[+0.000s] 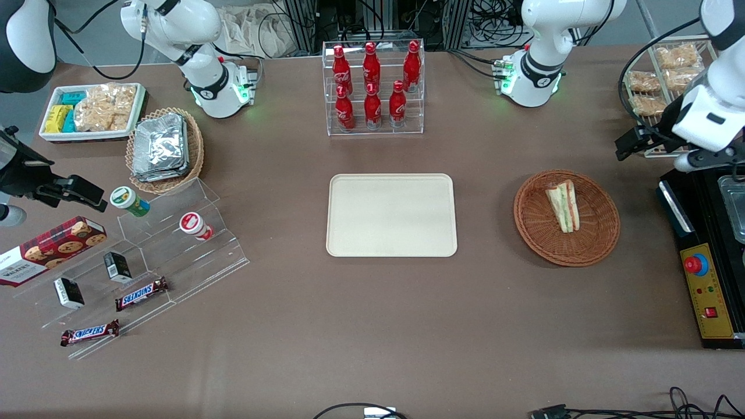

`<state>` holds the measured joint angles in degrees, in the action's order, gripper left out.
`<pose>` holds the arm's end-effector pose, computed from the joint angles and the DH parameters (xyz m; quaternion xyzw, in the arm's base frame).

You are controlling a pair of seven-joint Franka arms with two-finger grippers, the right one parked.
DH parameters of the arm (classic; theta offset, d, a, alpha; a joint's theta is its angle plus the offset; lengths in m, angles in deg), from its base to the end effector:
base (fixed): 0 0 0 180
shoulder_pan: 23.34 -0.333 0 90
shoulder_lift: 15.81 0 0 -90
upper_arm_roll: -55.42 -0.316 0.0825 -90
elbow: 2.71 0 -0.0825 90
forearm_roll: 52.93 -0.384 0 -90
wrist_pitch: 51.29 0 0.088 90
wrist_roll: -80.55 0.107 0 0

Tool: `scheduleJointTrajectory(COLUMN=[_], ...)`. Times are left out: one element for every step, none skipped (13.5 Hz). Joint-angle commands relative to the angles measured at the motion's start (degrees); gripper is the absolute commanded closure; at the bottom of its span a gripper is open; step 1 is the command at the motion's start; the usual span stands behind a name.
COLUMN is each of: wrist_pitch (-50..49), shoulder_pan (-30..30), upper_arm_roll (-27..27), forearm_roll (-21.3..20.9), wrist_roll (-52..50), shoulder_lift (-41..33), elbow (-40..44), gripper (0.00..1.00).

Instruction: Place sandwich from basket to tray

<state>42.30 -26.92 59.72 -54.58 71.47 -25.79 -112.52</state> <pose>0.4949 -0.0057 0.5581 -0.9957 -0.0720 0.0527 0.0254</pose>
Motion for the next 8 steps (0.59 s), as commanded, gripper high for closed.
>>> scheduleJointTrajectory(wrist_pitch=[8.0, 13.7, 19.6, 23.9, 26.5, 28.7, 31.0, 33.7], shoulder_pan=[-0.6, -0.7, -1.0, -1.1, -1.1, -0.9, -0.6, -0.6], upper_arm_roll=[0.0, 0.0, -0.1, -0.5, -1.8, -2.5, -2.5, -2.5], forearm_roll=[0.4, 0.4, 0.5, 0.5, 0.5, 0.7, 0.7, 0.7], wrist_roll=[-0.3, -0.4, -0.5, -0.5, -0.4, -0.4, -0.4, -0.4], shoulder_lift=[1.0, 1.3, 2.2, 4.3, 7.0, 9.8, 11.5, 13.4], elbow=[-9.1, -13.8, -17.7, -19.8, -21.0, -21.8, -23.0, -24.2], gripper=[0.00, 0.00, 0.00, 0.00, 0.00, 0.00, 0.00, 0.00])
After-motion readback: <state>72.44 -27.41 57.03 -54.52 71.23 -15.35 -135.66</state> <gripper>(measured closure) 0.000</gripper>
